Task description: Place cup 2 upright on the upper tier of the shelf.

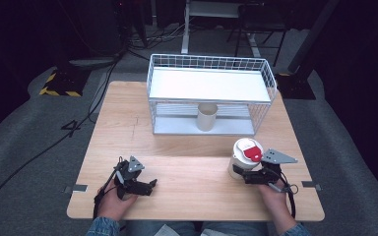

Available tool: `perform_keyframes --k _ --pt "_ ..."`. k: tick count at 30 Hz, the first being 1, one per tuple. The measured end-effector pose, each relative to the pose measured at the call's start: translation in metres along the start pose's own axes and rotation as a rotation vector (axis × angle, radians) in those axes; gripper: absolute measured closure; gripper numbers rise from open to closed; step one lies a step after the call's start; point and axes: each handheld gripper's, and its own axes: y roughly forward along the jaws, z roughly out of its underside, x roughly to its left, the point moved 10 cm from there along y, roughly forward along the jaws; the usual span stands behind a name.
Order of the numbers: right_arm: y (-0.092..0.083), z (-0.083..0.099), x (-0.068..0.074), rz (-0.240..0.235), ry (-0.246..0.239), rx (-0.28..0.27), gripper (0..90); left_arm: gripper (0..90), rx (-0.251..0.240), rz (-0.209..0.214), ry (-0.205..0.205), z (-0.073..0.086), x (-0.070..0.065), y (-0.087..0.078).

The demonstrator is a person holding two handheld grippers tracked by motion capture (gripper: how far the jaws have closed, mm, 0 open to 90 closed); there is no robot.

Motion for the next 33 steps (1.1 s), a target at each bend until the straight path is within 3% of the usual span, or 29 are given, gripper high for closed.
perform_keyframes --k 15,20,24,33 --pt "-0.001 0.000 0.000 0.034 -0.008 0.021 13.7 3.5 -0.001 -0.002 -0.003 0.000 0.000 0.000" --pt "-0.004 -0.003 -0.002 0.060 -0.040 0.007 13.7 3.5 -0.001 -0.002 -0.003 0.000 0.000 0.000" --pt "-0.008 -0.005 -0.003 0.052 -0.016 -0.005 13.8 3.5 -0.001 -0.002 -0.003 0.000 0.000 0.000" --pt "-0.016 -0.013 -0.005 0.056 -0.015 -0.024 13.8 3.5 0.001 -0.004 -0.004 -0.001 0.001 0.000"
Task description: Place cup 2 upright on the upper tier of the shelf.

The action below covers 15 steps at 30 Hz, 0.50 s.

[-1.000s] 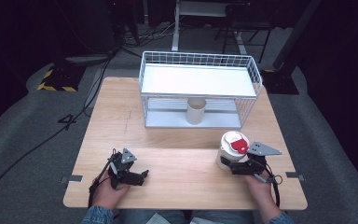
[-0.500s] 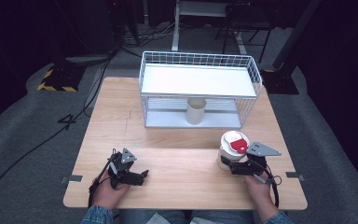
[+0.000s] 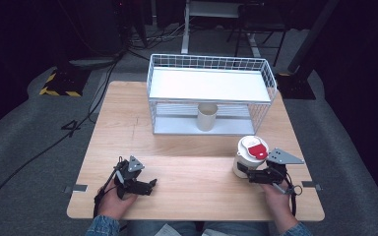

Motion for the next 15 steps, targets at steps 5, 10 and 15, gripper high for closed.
perform_keyframes --k 5,10,15 --pt "-0.002 -0.004 0.000 0.001 0.003 0.004 13.8 3.6 0.001 0.000 -0.008 0.000 0.000 0.000" --pt "-0.006 -0.011 -0.001 0.003 0.000 0.004 13.8 3.6 0.002 -0.006 0.000 0.000 0.001 0.000" --pt "-0.011 -0.023 0.001 0.002 -0.007 -0.010 13.8 3.6 0.002 -0.006 0.001 -0.001 0.001 0.000"
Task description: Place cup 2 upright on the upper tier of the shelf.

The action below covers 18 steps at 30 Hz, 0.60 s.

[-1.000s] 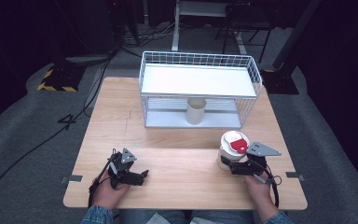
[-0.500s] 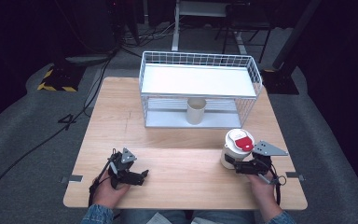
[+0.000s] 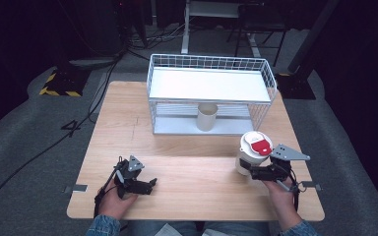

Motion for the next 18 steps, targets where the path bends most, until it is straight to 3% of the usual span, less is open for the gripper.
perform_keyframes --k 18 --pt "-0.008 -0.047 0.001 -0.022 0.004 -0.052 13.8 3.6 -0.002 -0.001 -0.001 0.000 0.000 0.000"
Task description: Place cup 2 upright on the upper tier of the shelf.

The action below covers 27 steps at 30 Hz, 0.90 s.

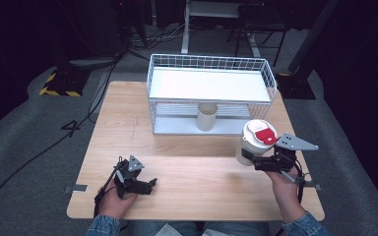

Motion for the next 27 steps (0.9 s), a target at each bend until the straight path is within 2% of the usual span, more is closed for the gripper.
perform_keyframes --k 5,13,23,27 --pt "0.001 -0.012 -0.001 -0.003 -0.003 -0.003 13.8 3.6 0.000 -0.001 0.001 0.000 0.000 0.000" --pt "0.002 -0.034 -0.003 -0.012 0.021 -0.017 13.9 3.6 0.000 0.000 0.000 0.000 0.000 0.000" --pt "0.006 -0.068 -0.008 0.023 -0.038 -0.022 13.8 3.6 0.000 0.000 0.000 0.000 0.000 0.000" --pt "0.008 -0.078 -0.007 0.026 -0.036 -0.026 13.8 3.6 0.000 0.000 0.000 0.000 0.000 0.000"
